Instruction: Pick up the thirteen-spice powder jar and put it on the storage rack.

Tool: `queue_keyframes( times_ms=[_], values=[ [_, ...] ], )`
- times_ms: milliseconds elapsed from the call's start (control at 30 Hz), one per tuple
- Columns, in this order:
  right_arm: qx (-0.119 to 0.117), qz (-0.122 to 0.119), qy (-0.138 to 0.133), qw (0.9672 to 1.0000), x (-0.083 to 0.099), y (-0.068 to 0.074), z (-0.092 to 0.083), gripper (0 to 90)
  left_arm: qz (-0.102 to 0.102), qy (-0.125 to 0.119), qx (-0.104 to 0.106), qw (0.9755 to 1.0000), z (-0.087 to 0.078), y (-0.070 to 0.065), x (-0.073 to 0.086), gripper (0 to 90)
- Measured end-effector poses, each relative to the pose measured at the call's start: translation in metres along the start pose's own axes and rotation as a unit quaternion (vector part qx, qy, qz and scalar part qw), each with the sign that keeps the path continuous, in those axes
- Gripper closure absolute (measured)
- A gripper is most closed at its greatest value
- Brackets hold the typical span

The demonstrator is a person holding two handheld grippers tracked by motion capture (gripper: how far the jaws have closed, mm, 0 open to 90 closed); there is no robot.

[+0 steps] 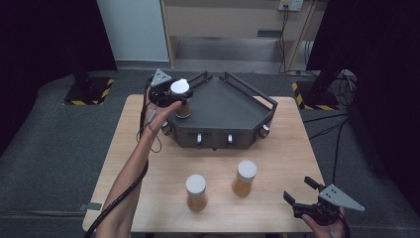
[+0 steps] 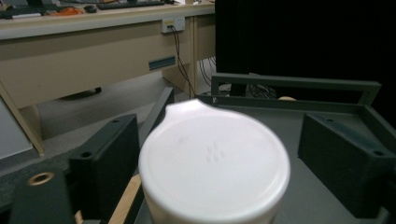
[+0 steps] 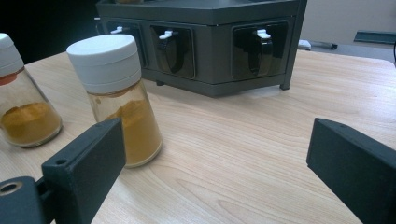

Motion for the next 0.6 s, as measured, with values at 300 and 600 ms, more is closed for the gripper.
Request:
queue_keyframes(
  times_ms=[300, 600],
  values=[
    [-0.001, -0.003, 0.0, 1.0, 0.0, 0.0, 0.0, 4.5, 0.002, -0.008, 0.016, 0.9998, -0.02, 0.002, -0.02, 3.4],
    [-0.001, -0.004, 0.001, 1.0, 0.0, 0.001, 0.0, 4.5, 0.014, -0.019, 0.033, 0.9992, -0.048, 0.004, -0.026, 3.0]
  ],
)
Point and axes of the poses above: each handheld gripper's, and its own axes: z roughly forward along the jaws, x roughly out of its underside, y roughly to its left, the point moved 2 cm from there along z, roughly forward along the jaws, and after that the axes turned 13 degrees about -x, right-handed, at the moved point
